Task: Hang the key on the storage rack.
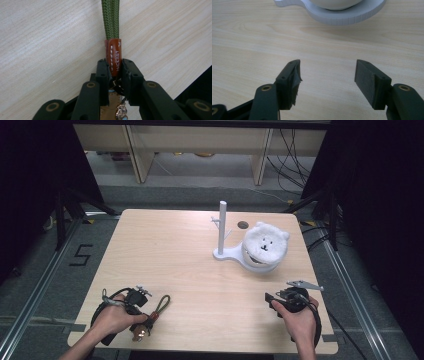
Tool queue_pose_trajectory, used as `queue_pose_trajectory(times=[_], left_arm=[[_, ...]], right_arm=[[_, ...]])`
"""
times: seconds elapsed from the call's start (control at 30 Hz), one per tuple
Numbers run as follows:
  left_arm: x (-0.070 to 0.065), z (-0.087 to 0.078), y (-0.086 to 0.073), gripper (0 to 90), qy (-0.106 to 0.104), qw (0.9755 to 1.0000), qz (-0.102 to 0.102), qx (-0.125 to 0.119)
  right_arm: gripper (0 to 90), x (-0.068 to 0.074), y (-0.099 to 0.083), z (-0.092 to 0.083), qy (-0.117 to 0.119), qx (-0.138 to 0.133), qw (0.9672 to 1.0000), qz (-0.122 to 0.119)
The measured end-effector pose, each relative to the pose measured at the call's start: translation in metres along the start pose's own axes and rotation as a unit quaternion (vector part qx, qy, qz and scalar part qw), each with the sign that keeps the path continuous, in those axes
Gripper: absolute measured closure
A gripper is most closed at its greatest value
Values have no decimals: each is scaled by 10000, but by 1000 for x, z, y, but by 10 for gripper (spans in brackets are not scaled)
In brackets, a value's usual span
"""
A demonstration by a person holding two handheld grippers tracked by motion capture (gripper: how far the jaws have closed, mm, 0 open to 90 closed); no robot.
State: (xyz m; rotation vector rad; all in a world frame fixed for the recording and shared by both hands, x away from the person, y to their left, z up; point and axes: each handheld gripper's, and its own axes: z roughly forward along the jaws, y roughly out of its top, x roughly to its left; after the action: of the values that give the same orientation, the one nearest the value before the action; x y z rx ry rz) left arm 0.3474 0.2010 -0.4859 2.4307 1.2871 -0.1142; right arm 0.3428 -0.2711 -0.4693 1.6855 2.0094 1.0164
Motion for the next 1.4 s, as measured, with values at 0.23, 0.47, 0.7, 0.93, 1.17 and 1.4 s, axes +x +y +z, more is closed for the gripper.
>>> queue_pose_trajectory(times=[0.23,0.47,0.7,0.93,1.17,1.4], left_arm=[[-3,-2,-6,788,93,9994,263,-187],[-3,-4,-15,794,13,9965,650,-519],[-3,-8,-21,796,-207,9893,702,-1264],[-1,-13,-25,794,-285,9777,604,-1991],[-6,-21,-23,794,-269,9580,633,-2783],[-8,-26,-18,794,-181,9474,674,-3122]], right_arm=[[385,1,-1,0,26,21,10000,22],[389,1,0,-1,55,-34,10000,25],[391,1,-1,0,57,-78,9999,32],[393,2,-1,1,37,-60,10000,5],[396,4,-2,2,54,-67,10000,9],[396,3,-3,4,44,-105,9999,-3]])
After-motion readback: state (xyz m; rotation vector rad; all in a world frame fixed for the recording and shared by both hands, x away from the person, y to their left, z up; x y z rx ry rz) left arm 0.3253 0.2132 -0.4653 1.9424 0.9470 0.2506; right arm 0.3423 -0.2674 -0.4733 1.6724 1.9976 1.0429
